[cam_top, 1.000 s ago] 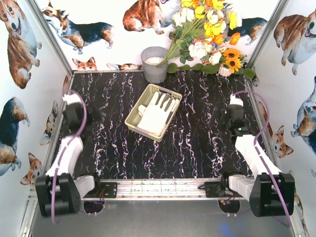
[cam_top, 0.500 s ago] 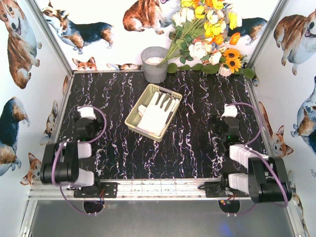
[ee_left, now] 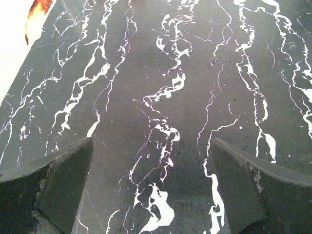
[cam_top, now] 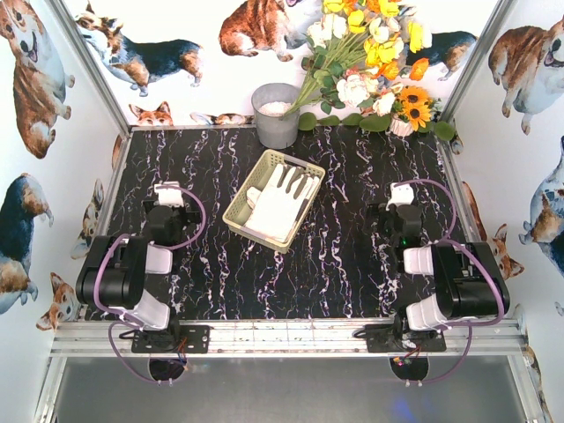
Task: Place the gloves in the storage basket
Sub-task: Reset both arms
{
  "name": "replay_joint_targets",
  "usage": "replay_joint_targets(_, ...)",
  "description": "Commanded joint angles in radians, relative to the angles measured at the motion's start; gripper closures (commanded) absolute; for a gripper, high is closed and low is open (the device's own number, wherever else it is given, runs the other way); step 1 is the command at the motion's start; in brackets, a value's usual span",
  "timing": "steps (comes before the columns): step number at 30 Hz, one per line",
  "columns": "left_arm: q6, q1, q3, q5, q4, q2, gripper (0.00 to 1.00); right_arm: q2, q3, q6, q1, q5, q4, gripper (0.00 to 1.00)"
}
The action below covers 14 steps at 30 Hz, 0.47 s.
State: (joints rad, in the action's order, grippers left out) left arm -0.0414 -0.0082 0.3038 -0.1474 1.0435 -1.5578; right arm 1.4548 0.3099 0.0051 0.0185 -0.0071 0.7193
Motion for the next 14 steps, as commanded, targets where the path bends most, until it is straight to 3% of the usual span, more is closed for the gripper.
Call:
replay_joint_targets(1,0.002,-0.004,0.011,-0.031,0.038,0.002,0.0,-0.013,0.029,-0.011,-0.005,0.006,0.08,0.0)
replay_joint_targets(3,0.002,-0.005,0.01,-0.03,0.04,0.001,0.0,0.014,0.006,-0.01,-0.005,0.005,0.162,0.0)
replay_joint_targets(6,0.002,-0.006,0.01,-0.031,0.039,0.001,0.0,0.003,0.036,-0.004,-0.005,0.015,0.083,0.0)
replay_joint_targets(14,0.003,-0.005,0.011,-0.029,0.037,0.002,0.0,0.007,0.017,-0.008,0.0,0.021,0.127,0.0)
